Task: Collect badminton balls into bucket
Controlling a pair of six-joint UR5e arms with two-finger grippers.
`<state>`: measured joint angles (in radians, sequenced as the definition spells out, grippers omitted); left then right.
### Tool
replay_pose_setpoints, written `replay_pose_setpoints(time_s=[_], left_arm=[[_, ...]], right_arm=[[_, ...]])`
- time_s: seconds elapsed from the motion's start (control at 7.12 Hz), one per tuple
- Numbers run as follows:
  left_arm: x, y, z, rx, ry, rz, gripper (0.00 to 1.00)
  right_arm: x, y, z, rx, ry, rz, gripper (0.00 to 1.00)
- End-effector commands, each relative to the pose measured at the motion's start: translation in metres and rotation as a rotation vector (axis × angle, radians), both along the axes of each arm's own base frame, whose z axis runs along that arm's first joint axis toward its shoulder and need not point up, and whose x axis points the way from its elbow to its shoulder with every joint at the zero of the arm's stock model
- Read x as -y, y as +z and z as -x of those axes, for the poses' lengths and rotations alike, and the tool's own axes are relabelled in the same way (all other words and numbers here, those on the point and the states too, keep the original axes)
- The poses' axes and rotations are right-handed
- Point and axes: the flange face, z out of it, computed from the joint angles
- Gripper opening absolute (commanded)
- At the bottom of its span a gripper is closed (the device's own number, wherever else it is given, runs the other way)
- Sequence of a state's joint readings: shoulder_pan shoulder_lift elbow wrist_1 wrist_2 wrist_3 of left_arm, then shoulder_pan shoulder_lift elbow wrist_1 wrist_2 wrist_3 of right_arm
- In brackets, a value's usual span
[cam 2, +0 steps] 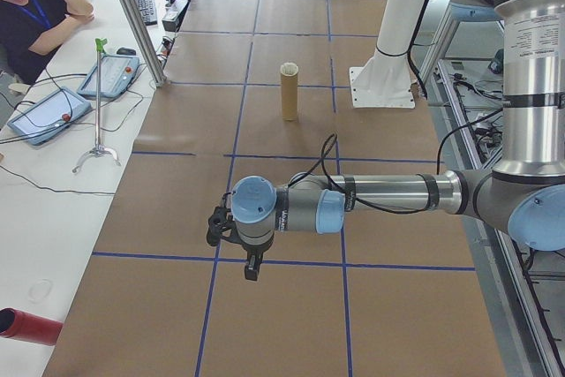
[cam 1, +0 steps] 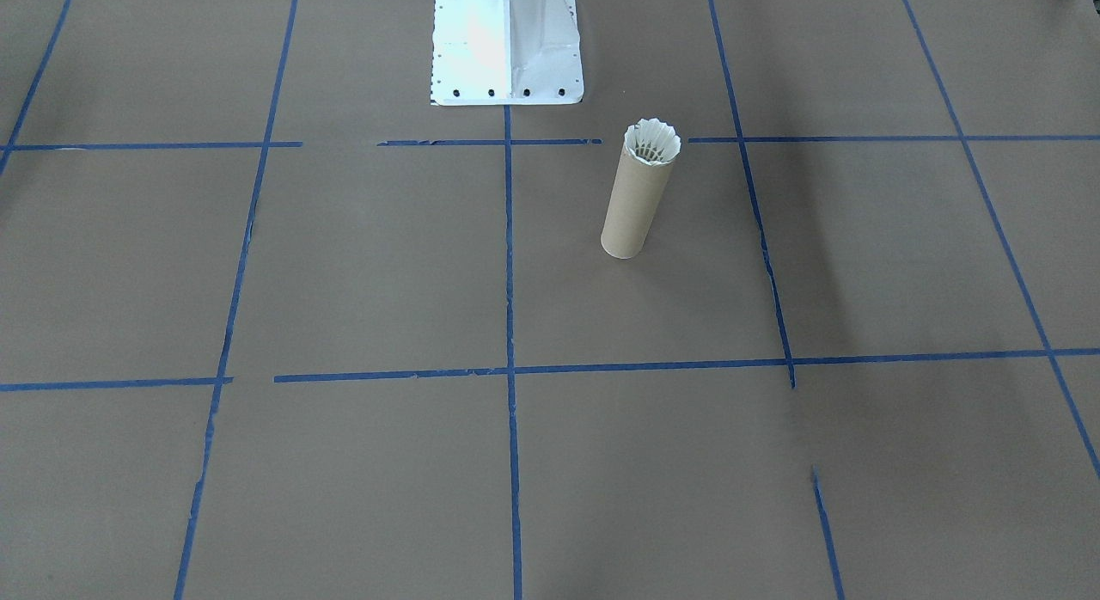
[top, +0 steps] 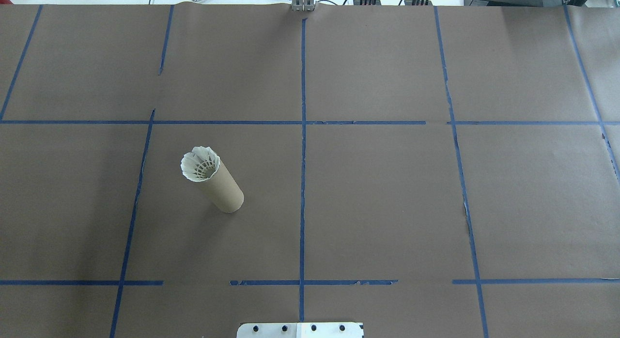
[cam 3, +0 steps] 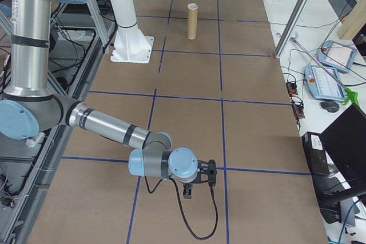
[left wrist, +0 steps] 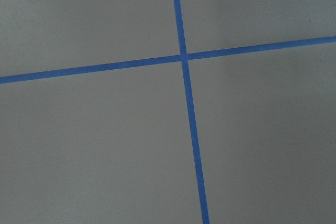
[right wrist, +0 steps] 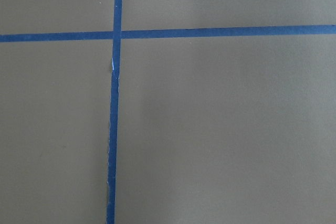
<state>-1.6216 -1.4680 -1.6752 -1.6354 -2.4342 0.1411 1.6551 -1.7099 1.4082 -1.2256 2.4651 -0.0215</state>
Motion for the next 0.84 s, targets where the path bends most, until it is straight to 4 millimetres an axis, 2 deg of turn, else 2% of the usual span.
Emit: replay_pose_setpoints(time_s=[0.0, 0.14, 0.7], left_arm=[[-0.0066, 0.0021, -0.0001, -0.006, -0.002, 0.013, 1.00], [-0.0087, 0.0065, 0.0009, 0.000, -0.004, 0.024, 1.00], [-0.0074, -0.0002, 0.0017, 0.001, -0.005, 0.011, 1.00]], right_arm=[[-0.0003, 0.0002, 0.0000, 0.000, 0.000, 0.001, 1.00], [0.0006, -0.0004, -0.0001, 0.000, 0.000, -0.001, 1.00], [0.0006, -0.0004, -0.0001, 0.000, 0.000, -0.001, 1.00]])
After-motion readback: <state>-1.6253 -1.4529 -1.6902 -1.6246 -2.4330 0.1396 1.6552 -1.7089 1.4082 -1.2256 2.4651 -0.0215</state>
